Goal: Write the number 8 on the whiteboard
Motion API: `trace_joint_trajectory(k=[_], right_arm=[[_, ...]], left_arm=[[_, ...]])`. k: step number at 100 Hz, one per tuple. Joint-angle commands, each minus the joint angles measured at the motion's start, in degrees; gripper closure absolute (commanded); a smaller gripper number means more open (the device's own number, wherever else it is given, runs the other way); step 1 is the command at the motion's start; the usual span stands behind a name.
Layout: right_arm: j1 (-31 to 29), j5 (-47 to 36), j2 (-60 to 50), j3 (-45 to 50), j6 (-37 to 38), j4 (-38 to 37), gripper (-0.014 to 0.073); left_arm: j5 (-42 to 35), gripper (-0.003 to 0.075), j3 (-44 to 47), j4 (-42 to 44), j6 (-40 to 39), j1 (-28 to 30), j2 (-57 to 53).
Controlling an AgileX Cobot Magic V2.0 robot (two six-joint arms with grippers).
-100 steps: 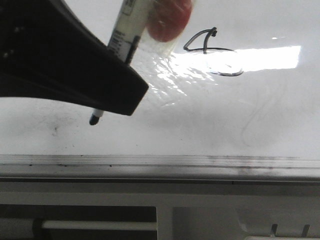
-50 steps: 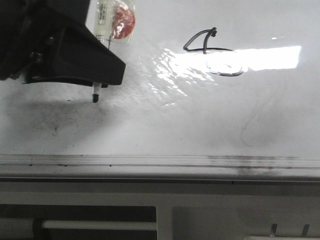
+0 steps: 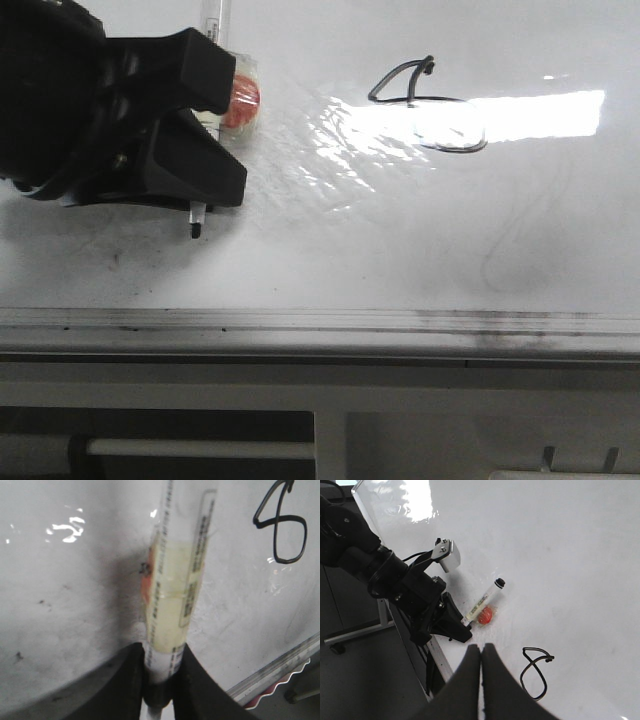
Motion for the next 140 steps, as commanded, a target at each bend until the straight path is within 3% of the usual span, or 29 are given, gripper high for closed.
trace_joint_trajectory(k=[1,58,65,77,84,104,124,140], right_arm=[[-0.23,-3.61,-0.14,-1.94,0.68,-1.52,0.0654],[-0.23,-6.30,-0.03,0.53,0.82,-1.52,0.0654],[-0.23,-6.30,-0.03,0.53,0.82,-1.52,0.0654],[-0.23,-6.30,-0.03,0.53,0.82,-1.52,0.0654],[-0.23,-6.44,-0.03,0.53,0.82,-1.52,0.0654],[-0.23,-6.69,-0.03,0.53,0.95,-1.52,0.0654],[-0.23,-6.55,-0.17,0.53,0.95,-2.04,0.0654],[-0.23,-4.96,-2.35,2.01,0.95,-3.66,0.0650]], left_arm=[[-10.51,0.0741,-1.30,-0.37,-0.10,0.69,0.11],[-15.11,0.0729,-2.08,0.15,-0.10,0.69,0.46],[-15.11,0.0660,-2.08,0.15,-0.10,0.69,0.46],[-15.11,0.0447,-2.08,0.15,-0.10,0.69,0.46],[-15.11,0.0365,-2.08,0.15,-0.10,0.69,0.46],[-15.33,0.0293,-2.08,0.05,-0.10,0.69,0.46],[-11.05,0.0143,-2.70,0.05,-0.10,0.69,-4.12],[-4.16,0.0135,-2.07,0.17,0.54,0.69,-14.38]])
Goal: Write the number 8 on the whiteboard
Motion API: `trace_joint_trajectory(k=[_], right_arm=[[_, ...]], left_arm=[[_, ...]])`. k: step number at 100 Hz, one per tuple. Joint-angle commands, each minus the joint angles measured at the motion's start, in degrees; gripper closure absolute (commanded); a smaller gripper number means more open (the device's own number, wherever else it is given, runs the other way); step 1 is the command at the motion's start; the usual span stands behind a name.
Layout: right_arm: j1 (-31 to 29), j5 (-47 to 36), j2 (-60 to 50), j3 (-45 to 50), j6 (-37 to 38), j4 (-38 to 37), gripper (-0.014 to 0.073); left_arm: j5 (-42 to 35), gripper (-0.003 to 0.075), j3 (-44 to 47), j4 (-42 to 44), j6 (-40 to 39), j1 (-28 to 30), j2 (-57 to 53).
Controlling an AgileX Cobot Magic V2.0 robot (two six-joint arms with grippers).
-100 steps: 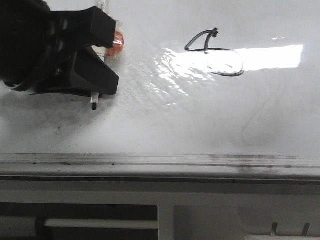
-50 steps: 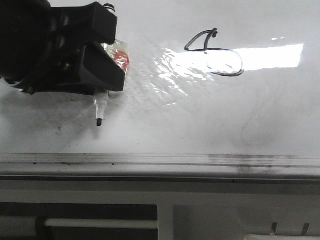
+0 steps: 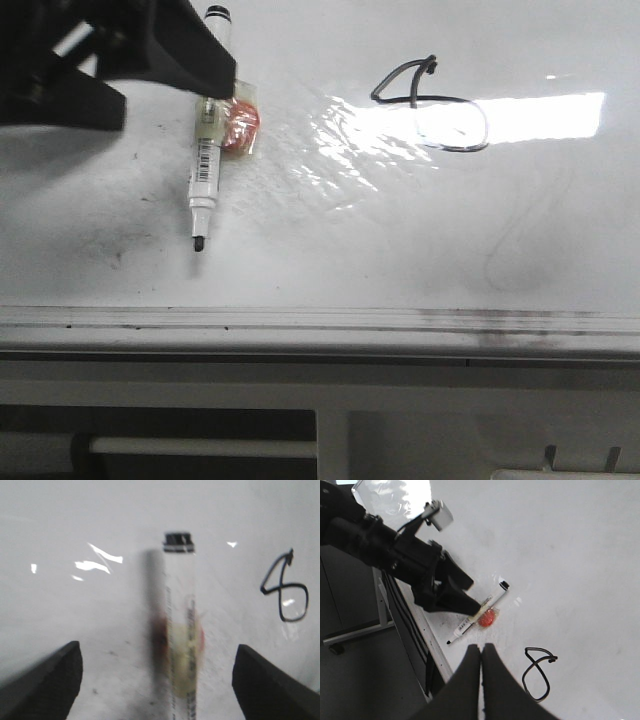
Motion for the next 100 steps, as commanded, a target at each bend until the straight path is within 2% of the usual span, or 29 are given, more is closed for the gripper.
trace_joint_trajectory(k=[1,10,18,25,37,55,100], right_arm=[[-0.23,-3.03,-1.81,-0.06,0.15,-2.70,0.0646],[-0.23,-3.29,-5.47,3.91,1.93,-5.68,0.0634],[-0.23,-3.36,-10.17,9.41,7.87,-10.57,0.0634],[-0.23,-3.40,-14.78,14.77,11.98,-15.49,0.0634],[-0.23,-3.40,-22.66,23.42,15.58,-21.56,0.0635],[-0.23,-4.07,-30.74,29.93,15.59,-19.50,0.0636],[-0.23,-3.87,-33.12,31.00,15.59,-19.11,0.0636]], left_arm=[[1.90,0.0135,-1.01,0.41,0.37,0.30,-7.38],[4.40,0.0135,0.71,2.10,0.37,0.30,-14.57],[5.55,0.0143,2.98,2.73,0.37,0.30,-20.51],[6.91,0.0190,5.68,2.97,0.37,0.30,-25.76],[8.60,0.0384,11.24,2.97,0.37,0.30,-33.67],[10.05,0.0740,18.14,2.97,0.37,0.30,-41.14],[10.61,0.0741,22.13,2.87,0.37,0.30,-43.70]])
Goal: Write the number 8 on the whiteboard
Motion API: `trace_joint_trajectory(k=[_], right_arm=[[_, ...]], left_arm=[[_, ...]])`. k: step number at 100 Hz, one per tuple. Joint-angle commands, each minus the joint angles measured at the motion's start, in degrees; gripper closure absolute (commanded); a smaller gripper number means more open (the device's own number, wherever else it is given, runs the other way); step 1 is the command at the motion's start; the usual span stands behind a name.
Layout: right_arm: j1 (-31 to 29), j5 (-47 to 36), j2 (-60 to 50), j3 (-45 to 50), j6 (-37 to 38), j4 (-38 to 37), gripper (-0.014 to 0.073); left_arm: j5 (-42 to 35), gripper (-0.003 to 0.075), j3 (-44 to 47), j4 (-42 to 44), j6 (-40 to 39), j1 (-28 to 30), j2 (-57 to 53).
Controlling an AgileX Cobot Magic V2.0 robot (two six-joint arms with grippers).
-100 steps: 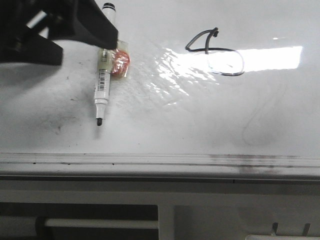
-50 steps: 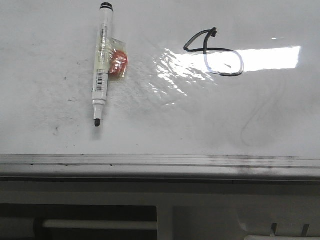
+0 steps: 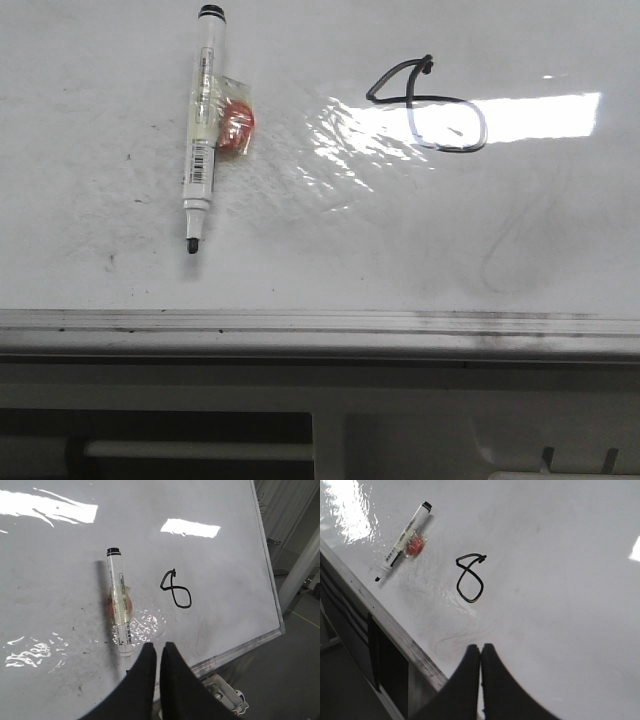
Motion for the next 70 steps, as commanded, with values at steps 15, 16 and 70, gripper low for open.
trace_joint_trajectory(k=[15,16,70], right_arm=[[-0.23,-3.74,0.80,-1.47,0.25,-1.88,0.0636],[-0.23,-3.74,0.80,-1.47,0.25,-1.88,0.0636],[-0.23,-3.74,0.80,-1.47,0.25,-1.88,0.0636]], left_arm=[[0.78,0.0741,-1.01,-0.14,0.16,0.01,0.31],[0.78,0.0741,-1.01,-0.14,0.16,0.01,0.31],[3.05,0.0741,8.54,75.76,-52.30,25.94,-15.04]])
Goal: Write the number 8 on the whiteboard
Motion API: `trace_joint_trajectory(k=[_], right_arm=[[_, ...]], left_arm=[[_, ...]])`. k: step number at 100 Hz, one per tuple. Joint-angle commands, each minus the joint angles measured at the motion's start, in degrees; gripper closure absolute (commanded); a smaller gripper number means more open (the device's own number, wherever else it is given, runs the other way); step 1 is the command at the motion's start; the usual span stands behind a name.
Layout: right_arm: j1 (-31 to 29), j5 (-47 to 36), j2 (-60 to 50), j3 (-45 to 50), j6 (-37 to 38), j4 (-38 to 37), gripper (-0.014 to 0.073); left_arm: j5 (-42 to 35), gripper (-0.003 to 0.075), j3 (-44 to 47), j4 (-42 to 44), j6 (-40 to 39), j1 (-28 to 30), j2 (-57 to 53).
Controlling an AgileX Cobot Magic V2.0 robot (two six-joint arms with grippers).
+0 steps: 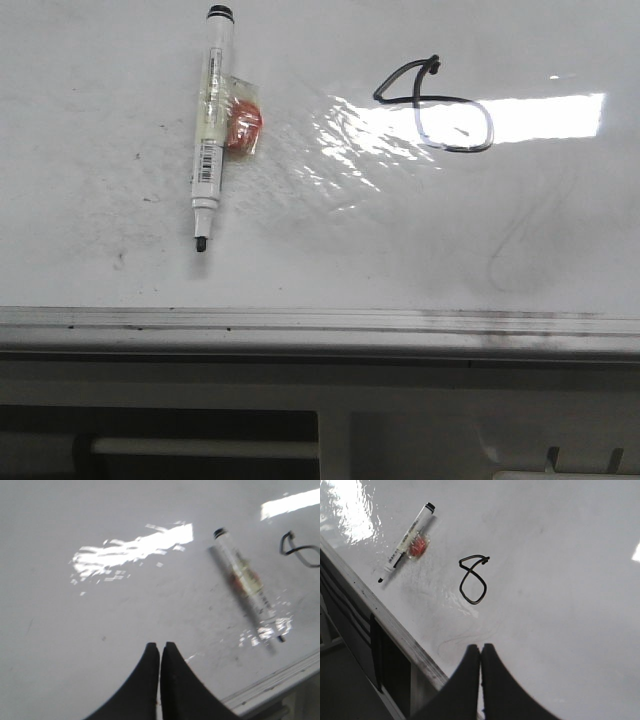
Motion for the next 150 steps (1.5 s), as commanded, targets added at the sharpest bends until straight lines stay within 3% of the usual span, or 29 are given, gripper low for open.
trace_joint_trajectory(k=[1,14,31,37,119,131,141,150], right_arm=[[-0.23,-3.74,0.80,-1.47,0.12,-1.88,0.0636],[-0.23,-3.74,0.80,-1.47,0.12,-1.88,0.0636],[-0.23,-3.74,0.80,-1.47,0.12,-1.88,0.0636],[-0.23,-3.74,0.80,-1.47,0.12,-1.77,0.0636],[-0.23,-3.74,0.80,-1.36,0.12,-1.76,0.0636],[-0.47,1.13,0.80,-1.29,0.12,-4.01,0.0636],[-3.27,-6.42,1.22,1.20,0.12,-7.46,0.0636],[-10.52,-14.10,2.68,4.02,0.12,-5.81,0.0636]], left_arm=[[2.96,0.0741,0.90,16.99,-19.48,6.46,-3.48],[5.63,0.0741,4.24,26.04,-33.82,12.82,-8.05],[7.01,0.0741,8.85,25.41,-38.39,15.65,-10.72],[11.63,0.0741,8.70,25.41,-38.39,15.75,-10.72],[11.79,0.0741,8.70,24.84,-38.39,15.75,-10.72],[11.79,0.0741,8.70,24.84,-38.39,15.75,-10.72],[11.79,0.0741,8.70,24.84,-38.39,15.75,-10.72],[11.79,0.0741,8.70,24.84,-38.39,15.75,-10.72]])
